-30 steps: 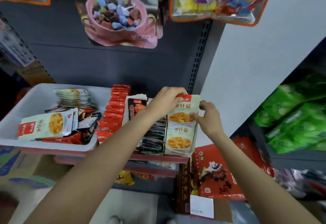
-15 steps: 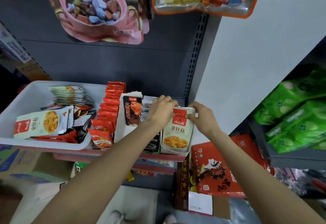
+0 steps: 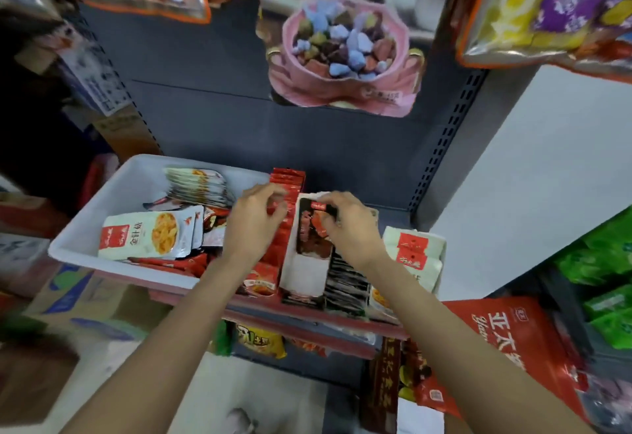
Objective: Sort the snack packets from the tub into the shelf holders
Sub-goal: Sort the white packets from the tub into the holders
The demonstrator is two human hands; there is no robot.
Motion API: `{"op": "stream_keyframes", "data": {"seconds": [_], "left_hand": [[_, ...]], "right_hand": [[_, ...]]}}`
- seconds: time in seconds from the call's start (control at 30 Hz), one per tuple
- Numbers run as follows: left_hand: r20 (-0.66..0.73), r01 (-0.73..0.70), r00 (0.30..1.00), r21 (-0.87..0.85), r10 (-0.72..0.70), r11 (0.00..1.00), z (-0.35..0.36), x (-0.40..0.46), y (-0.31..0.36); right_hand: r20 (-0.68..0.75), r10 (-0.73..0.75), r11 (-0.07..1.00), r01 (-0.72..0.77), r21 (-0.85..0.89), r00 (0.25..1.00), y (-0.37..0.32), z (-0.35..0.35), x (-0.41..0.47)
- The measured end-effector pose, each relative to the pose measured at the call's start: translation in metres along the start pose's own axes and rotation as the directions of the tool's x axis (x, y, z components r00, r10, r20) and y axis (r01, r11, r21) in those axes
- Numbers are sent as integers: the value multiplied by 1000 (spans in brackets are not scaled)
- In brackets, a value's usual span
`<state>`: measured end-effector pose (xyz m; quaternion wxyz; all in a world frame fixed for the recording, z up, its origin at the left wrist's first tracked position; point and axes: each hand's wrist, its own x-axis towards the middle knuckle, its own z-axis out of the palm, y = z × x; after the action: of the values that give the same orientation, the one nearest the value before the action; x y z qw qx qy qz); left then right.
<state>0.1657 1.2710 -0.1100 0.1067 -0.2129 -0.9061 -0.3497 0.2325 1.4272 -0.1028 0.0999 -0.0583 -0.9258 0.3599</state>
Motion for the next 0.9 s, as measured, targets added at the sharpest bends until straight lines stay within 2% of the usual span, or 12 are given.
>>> {"op": "stream_keyframes", "data": {"seconds": [0.17, 0.3, 0.4, 0.5, 0.57, 0.63, 0.73, 0.83, 0.9], "left_hand": [[96, 158, 981, 84, -166, 984, -46, 11, -89], [277, 227, 919, 210, -280, 951, -65, 26, -164], [425, 173, 850, 333, -312, 927, -74, 31, -213], [518, -9, 820, 436, -243, 900, -82, 35, -242], [549, -53, 799, 473, -247, 880, -89, 33, -258], [579, -14, 764, 455, -284, 890, -95, 29, -273], [535, 58, 783, 446, -318, 893, -104, 27, -292], [515, 164, 744, 476, -425, 864, -114, 30, -307], [490, 265, 731, 437, -474, 860, -119, 30, -314]], "right_hand": [[147, -34, 998, 40, -43, 988, -56, 71, 31], [301, 23, 992, 15, -124, 953, -92, 127, 58], [398, 125, 978, -45, -205, 909, -111, 165, 75], [427, 197, 961, -87, -263, 883, -117, 200, 91], [457, 184, 957, -52, -286, 870, -121, 215, 96], [530, 135, 957, 28, -288, 837, -127, 226, 97], [622, 100, 946, 119, -300, 776, -134, 248, 99], [645, 152, 932, 109, -346, 748, -137, 269, 102], [589, 201, 919, 57, -390, 783, -139, 278, 103]]}}
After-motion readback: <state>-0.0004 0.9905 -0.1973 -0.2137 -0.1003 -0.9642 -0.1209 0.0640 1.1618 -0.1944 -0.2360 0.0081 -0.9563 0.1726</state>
